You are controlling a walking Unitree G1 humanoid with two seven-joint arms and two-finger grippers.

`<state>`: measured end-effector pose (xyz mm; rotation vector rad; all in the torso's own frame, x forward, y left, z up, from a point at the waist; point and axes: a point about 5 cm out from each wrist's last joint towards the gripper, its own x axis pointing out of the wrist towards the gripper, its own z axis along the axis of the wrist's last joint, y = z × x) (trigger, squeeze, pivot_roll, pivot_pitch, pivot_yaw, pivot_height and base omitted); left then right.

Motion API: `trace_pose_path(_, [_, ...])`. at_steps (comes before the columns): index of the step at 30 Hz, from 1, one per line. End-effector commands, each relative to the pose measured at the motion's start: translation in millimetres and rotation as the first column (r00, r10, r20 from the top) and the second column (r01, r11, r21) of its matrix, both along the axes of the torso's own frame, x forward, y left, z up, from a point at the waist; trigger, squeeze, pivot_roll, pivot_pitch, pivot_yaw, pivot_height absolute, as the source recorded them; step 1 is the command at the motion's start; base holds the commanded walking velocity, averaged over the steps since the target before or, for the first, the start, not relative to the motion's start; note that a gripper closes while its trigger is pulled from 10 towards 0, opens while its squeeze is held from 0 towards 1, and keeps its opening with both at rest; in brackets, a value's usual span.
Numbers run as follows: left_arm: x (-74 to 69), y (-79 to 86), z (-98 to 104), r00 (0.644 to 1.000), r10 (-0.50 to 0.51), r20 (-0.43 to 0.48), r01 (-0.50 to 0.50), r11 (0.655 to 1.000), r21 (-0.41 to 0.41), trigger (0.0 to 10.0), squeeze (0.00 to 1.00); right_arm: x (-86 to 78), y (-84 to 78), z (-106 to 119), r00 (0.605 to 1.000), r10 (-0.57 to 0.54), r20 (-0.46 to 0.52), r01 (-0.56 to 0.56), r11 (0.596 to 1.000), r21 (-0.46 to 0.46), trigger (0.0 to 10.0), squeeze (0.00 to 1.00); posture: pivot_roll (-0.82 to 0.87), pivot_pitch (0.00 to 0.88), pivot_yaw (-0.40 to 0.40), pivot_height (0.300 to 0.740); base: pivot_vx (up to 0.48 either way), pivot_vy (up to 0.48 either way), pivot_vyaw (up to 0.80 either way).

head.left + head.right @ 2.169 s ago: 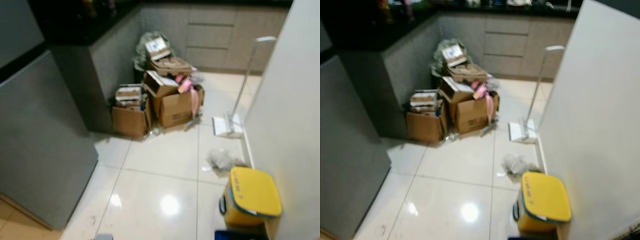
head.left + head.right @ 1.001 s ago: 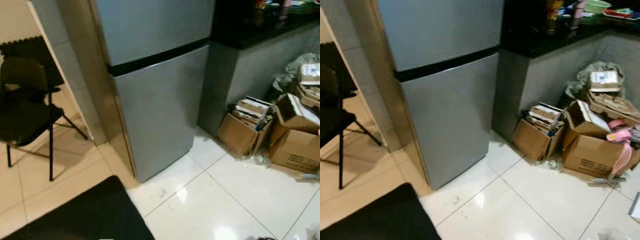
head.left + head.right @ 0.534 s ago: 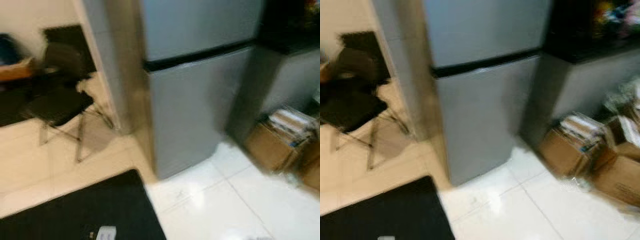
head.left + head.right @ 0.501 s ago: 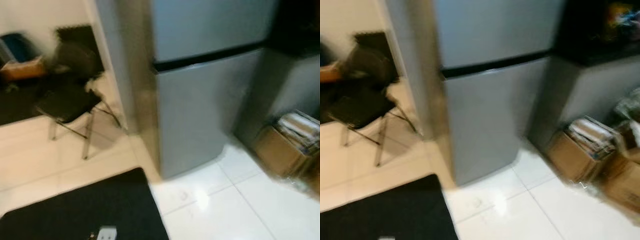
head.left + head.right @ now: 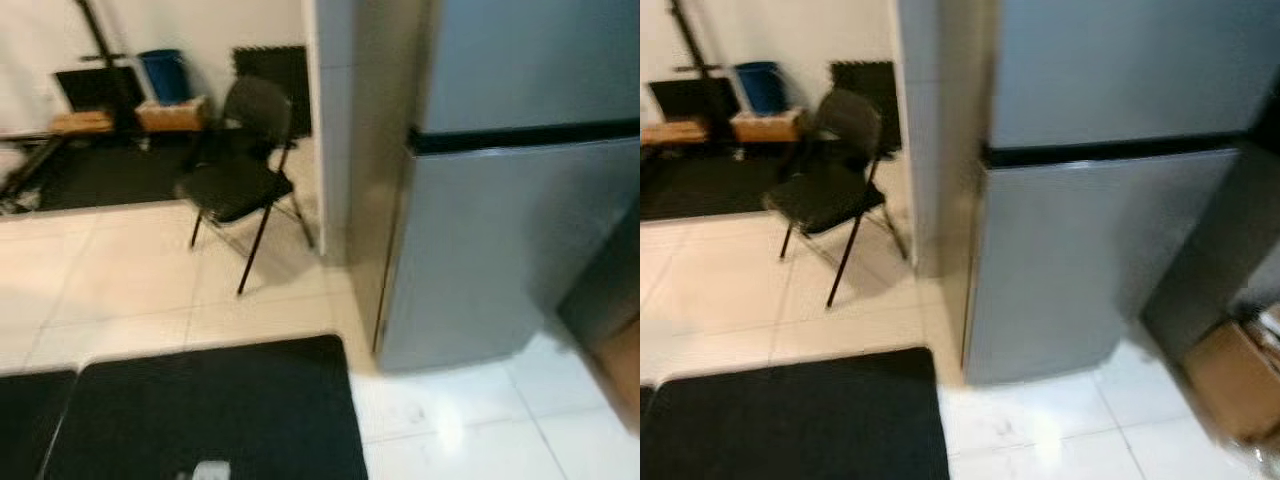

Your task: Restocking fridge

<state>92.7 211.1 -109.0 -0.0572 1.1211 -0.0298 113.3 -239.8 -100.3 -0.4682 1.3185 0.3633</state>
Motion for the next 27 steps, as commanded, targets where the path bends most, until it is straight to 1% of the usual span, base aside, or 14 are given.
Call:
trace_pose_path(1, [-8.9, -2.4, -2.6, 1.000, -0.003, -0.029, 0.003, 1.000, -0.005, 10.0, 0.00, -8.3, -4.9, -1.0, 1.000, -0.009, -0.028, 0.008, 1.000, -0.011, 10.0, 0.00, -0.09, 0.000, -0.039, 0.740, 0.000, 0.000, 0.77])
trace_pose_path(27, [-7.6, -3.8, -2.6, 1.000, 0.003, -0.028, -0.003, 1.000, -0.011, 10.0, 0.00, -8.2, -5.1, -0.9, 0.999, -0.011, -0.031, 0.011, 1.000, -0.008, 10.0, 0.00, -0.09, 0.000, -0.038, 0.740, 0.000, 0.000, 0.77])
